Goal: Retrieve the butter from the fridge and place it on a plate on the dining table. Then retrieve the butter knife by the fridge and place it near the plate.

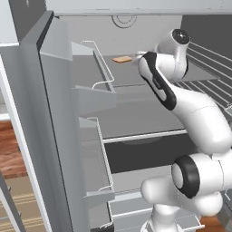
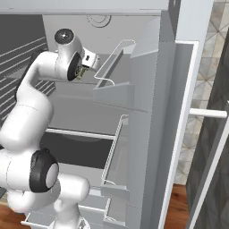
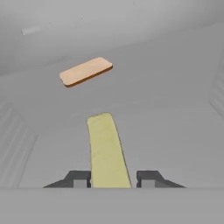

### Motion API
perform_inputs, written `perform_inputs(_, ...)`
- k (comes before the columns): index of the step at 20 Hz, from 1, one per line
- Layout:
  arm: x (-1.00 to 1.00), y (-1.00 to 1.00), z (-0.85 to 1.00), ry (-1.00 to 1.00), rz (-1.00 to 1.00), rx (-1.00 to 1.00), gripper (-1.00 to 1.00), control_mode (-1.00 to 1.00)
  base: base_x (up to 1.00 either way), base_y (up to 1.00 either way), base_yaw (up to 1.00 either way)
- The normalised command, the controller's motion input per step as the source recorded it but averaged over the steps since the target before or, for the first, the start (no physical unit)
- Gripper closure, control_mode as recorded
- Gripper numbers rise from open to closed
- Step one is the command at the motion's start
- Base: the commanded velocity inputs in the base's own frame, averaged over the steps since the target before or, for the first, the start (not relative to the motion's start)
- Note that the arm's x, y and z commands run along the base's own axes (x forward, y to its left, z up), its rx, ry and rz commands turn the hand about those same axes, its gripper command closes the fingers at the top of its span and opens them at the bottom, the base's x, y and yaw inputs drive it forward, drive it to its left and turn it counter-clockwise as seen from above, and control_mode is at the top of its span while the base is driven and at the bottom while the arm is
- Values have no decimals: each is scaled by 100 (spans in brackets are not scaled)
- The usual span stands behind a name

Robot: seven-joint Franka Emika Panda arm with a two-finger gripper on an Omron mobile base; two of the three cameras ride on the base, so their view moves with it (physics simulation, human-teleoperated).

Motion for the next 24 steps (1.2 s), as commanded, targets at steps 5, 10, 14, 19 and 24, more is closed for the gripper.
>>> perform_inputs(5,-76,0,4,0,2,-1,100,-100,0,0,0)
perform_inputs(10,-90,0,28,0,1,0,100,-100,0,0,0)
perform_inputs(14,-88,0,26,4,1,-1,100,-100,0,0,0)
perform_inputs(19,-96,0,3,8,0,-9,100,-100,0,0,0)
perform_inputs(24,-100,0,0,3,1,-9,100,-100,0,0,0)
